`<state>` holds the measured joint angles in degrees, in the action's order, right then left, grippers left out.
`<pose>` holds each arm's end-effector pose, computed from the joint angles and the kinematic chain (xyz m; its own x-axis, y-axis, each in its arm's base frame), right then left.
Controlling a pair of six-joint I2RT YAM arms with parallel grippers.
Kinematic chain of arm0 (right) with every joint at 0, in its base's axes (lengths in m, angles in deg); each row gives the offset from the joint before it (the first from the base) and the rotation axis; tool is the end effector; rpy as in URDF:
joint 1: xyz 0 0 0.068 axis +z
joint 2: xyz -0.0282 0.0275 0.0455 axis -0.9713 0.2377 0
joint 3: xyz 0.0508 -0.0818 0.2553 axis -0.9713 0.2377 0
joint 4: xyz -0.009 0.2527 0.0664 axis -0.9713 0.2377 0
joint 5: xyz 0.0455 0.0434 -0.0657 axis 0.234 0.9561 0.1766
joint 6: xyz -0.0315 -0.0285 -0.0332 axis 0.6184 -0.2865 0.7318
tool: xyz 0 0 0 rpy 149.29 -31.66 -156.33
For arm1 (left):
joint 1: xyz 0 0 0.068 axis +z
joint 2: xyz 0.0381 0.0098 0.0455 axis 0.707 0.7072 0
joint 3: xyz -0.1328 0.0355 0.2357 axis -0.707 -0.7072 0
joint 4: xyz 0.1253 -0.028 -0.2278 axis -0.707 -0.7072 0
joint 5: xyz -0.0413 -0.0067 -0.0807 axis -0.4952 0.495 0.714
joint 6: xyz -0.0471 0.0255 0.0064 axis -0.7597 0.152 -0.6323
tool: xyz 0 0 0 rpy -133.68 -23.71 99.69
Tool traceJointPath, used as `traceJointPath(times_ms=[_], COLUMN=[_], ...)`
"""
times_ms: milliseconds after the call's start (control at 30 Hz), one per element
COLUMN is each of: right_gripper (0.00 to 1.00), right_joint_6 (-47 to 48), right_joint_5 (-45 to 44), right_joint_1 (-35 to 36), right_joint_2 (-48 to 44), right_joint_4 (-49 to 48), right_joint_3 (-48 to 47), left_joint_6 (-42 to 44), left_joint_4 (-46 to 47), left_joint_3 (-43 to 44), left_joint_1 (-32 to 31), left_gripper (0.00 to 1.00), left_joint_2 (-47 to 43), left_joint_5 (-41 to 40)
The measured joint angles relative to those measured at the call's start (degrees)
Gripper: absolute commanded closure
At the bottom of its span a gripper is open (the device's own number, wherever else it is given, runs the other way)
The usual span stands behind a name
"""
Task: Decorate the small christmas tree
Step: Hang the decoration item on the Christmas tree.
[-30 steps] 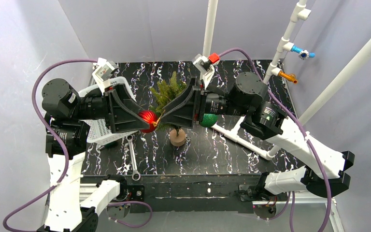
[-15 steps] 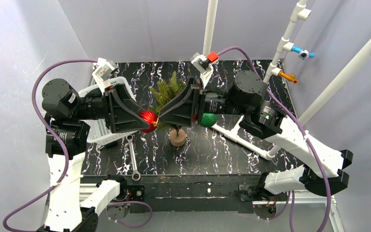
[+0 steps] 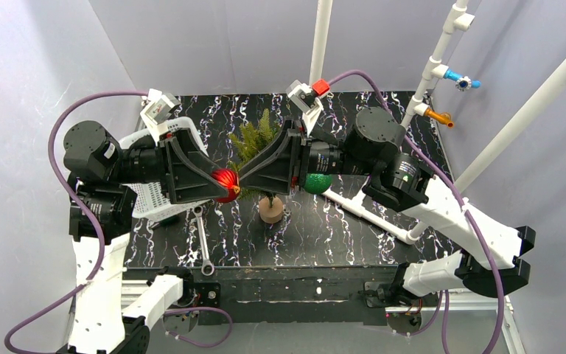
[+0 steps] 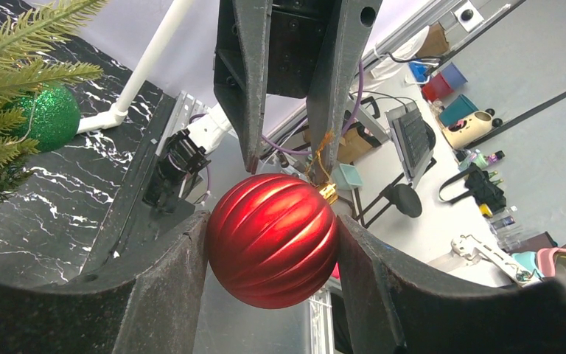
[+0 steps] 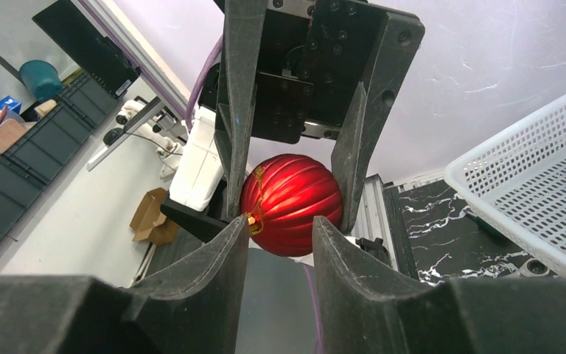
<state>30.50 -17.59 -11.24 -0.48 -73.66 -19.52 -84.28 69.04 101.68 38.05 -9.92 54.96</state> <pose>0.0964 0.2417 0.5393 -0.4863 0.1901 -0.8529 -0.8738 -0.1064 0.4745 0.0856 -0.0459 0.5664 -0.0651 -0.1177 -0.9909 0.9979 -0.0099 -0.0643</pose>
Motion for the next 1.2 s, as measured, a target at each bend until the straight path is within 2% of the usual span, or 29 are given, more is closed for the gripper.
traceJointPath(times_ms=[200, 400, 667, 1200], right_gripper=[0.63, 0.86, 0.99, 0.99], right_joint_6=[0.26, 1.05, 1.33, 0.83], right_joint_5=[-0.07, -0.52, -1.88, -4.46], right_joint_1=[0.44, 0.63, 1.40, 1.55], right_joint_2=[0.66, 1.53, 1.22, -6.10], right_joint_4=[-0.11, 1.40, 1.57, 0.74], right_joint_3=[-0.76, -2.40, -2.34, 8.11], left_joint_6=[0.31, 0.42, 2.21, 5.70], left_joint_4=[-0.26, -0.42, -2.36, -6.75], left_joint_3=[0.00, -0.31, -0.61, -2.91], left_joint_1=[0.00, -0.04, -0.04, -0.04], left_gripper=[1.00, 1.00, 1.00, 1.00], left_joint_2=[-0.17, -0.46, -0.50, 1.79], left_joint_5=[0.02, 0.20, -0.09, -1.99])
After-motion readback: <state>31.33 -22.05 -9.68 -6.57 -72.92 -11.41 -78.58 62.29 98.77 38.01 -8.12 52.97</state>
